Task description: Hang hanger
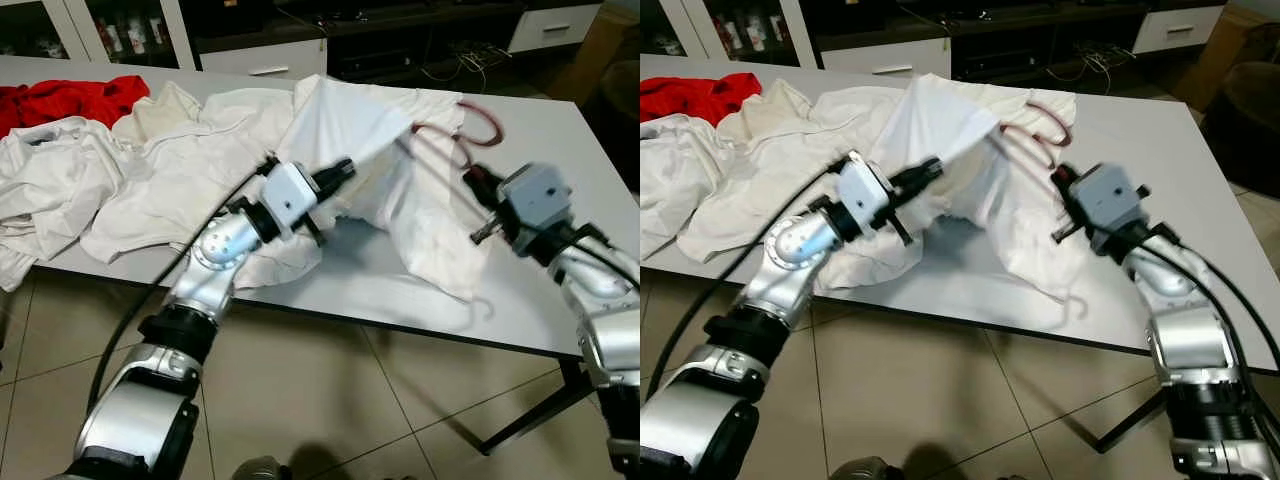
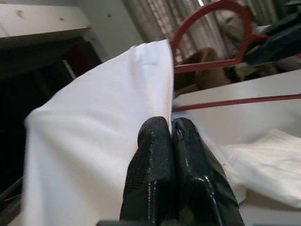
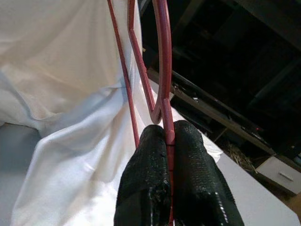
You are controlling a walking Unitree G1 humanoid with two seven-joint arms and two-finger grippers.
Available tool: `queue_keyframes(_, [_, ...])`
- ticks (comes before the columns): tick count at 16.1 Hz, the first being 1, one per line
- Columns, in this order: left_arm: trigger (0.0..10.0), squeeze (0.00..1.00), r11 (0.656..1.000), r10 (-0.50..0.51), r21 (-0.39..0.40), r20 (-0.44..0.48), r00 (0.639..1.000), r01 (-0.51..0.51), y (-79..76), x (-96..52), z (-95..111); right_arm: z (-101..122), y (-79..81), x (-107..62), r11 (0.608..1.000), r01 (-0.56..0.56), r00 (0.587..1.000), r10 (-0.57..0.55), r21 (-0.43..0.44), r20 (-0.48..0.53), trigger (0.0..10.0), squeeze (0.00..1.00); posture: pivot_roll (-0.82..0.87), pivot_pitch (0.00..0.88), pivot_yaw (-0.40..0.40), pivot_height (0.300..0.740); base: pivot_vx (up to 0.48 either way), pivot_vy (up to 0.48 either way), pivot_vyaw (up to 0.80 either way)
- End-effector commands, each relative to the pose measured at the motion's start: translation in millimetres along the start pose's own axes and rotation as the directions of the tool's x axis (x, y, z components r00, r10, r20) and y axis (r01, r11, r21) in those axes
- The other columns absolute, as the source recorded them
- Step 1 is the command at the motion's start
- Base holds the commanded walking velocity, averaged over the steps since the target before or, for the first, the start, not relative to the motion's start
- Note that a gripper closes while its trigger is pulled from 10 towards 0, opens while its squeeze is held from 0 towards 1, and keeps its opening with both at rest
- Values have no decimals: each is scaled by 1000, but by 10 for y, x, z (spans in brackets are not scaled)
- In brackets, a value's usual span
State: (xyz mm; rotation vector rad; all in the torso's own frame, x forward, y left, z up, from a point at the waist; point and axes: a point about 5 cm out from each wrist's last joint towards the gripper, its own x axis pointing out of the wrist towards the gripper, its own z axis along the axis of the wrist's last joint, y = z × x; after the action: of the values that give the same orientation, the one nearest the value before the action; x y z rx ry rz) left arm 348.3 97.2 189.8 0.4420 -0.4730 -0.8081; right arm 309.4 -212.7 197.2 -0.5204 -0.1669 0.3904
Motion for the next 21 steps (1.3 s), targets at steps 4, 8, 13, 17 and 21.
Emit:
queue_keyframes(4, [10000,1000,990,101,99,-24,995,-99,153,-81,-10,50,-60,-14,1000,13,999,-13,-3,33,10000,0,121,6,19,740,0,0,0])
queue_keyframes(8, [10000,0,977,190,96,5,982,-189,290,-154,24,52,-100,-37,1000,23,999,-23,1,33,10000,0,116,6,20,740,0,0,0])
queue_keyframes(13, [10000,137,987,101,130,-38,994,-96,137,-287,-101,112,-162,-91,999,-25,999,24,23,48,10000,0,122,3,19,740,0,0,0])
queue_keyframes(17, [10000,0,995,26,95,-101,995,-17,-47,-308,-238,280,-150,-151,991,-125,985,119,38,124,10000,0,121,1,18,740,0,0,0])
queue_keyframes(21, [10000,0,988,95,134,-140,986,-76,41,-347,-293,361,-113,-323,963,-262,953,247,65,173,10000,0,121,1,19,740,0,0,0])
